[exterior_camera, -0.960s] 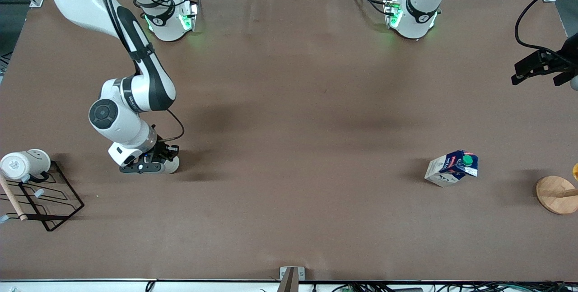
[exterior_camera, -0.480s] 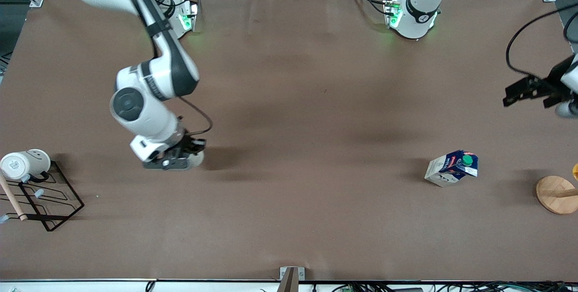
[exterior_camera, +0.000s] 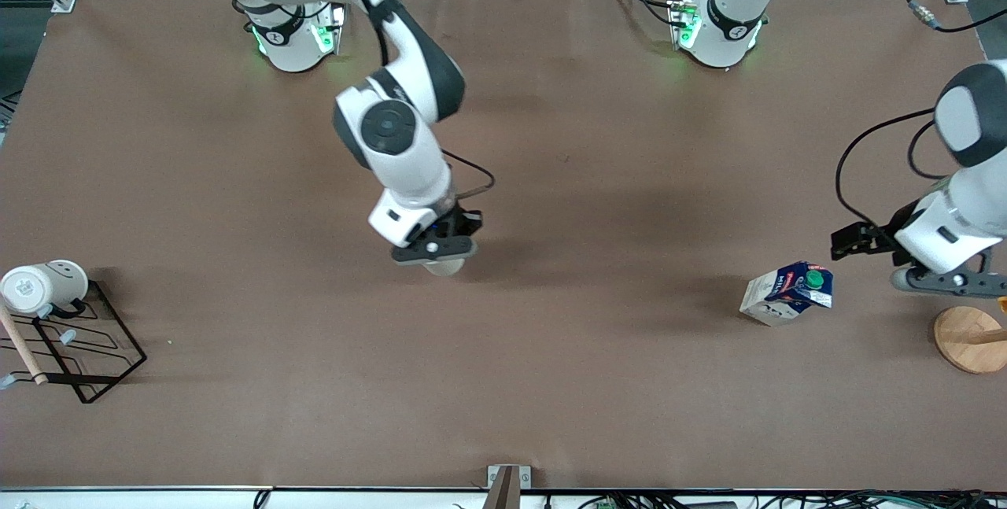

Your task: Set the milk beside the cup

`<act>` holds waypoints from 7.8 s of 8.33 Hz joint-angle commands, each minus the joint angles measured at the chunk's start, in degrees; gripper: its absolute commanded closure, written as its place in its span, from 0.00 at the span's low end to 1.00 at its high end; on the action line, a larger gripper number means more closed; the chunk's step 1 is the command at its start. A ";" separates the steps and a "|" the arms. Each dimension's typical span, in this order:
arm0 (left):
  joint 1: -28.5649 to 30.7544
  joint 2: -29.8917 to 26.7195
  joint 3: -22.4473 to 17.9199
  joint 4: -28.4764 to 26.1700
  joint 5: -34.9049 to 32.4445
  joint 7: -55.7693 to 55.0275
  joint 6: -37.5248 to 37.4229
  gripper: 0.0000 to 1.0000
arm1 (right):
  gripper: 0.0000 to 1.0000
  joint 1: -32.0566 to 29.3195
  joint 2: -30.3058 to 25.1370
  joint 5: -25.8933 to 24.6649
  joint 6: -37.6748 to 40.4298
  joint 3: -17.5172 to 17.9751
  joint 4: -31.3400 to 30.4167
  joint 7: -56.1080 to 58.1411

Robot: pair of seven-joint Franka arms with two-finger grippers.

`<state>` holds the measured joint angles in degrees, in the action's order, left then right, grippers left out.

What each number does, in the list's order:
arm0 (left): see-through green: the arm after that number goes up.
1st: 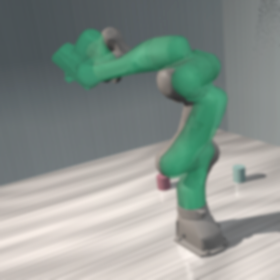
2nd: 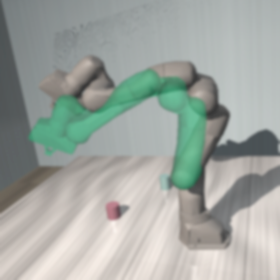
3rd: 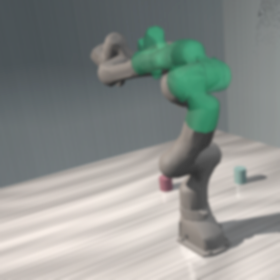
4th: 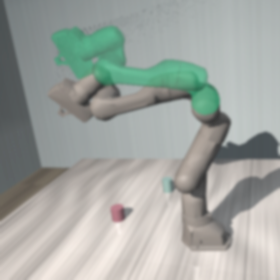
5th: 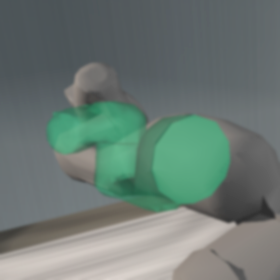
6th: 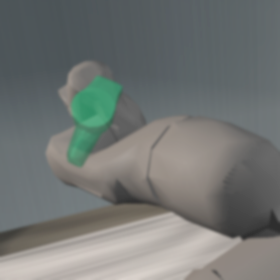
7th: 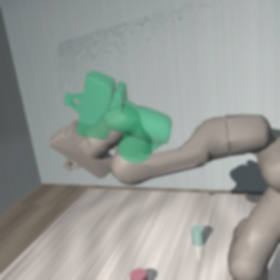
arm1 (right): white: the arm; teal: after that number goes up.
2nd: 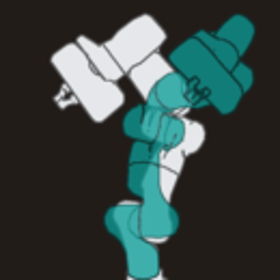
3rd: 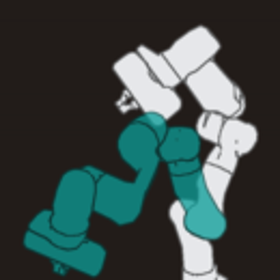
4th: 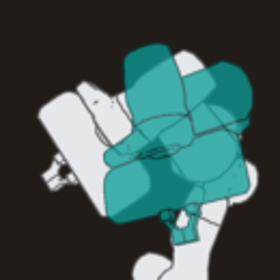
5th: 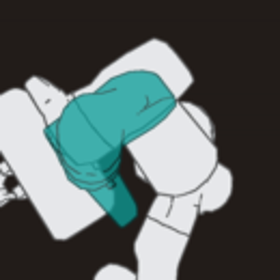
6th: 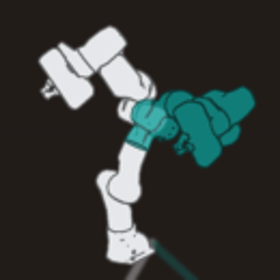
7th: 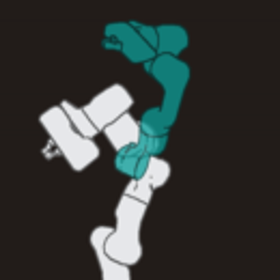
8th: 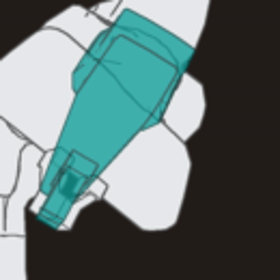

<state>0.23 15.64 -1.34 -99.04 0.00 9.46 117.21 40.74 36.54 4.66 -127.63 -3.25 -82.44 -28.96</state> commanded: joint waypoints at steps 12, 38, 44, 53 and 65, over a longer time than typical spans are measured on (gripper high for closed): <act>-0.14 6.06 1.69 -6.78 0.27 3.72 14.45 0.50 | 0.00 4.96 11.98 -1.59 -4.56 -0.80 12.21 -3.28; -14.29 20.38 44.50 4.91 -31.99 -76.79 9.18 0.56 | 0.00 -37.67 -42.34 -4.66 39.91 -2.99 -9.32 31.07; -14.47 21.72 43.97 5.53 -33.57 -78.53 9.18 0.00 | 0.00 -37.49 -42.34 -4.84 40.62 -2.82 -9.23 31.07; 6.68 8.45 44.67 16.07 -28.59 -71.66 -2.86 0.00 | 0.00 -37.23 -42.34 -4.75 40.79 -2.73 -9.23 30.89; -2.78 -22.59 -1.82 3.59 1.06 -5.52 -25.77 0.00 | 0.00 -36.17 -41.47 -4.84 40.53 -2.82 -9.41 31.33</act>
<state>-2.71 -7.15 -3.36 -97.21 1.89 1.78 94.98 4.88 -5.20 0.26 -87.07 -6.04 -91.98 1.94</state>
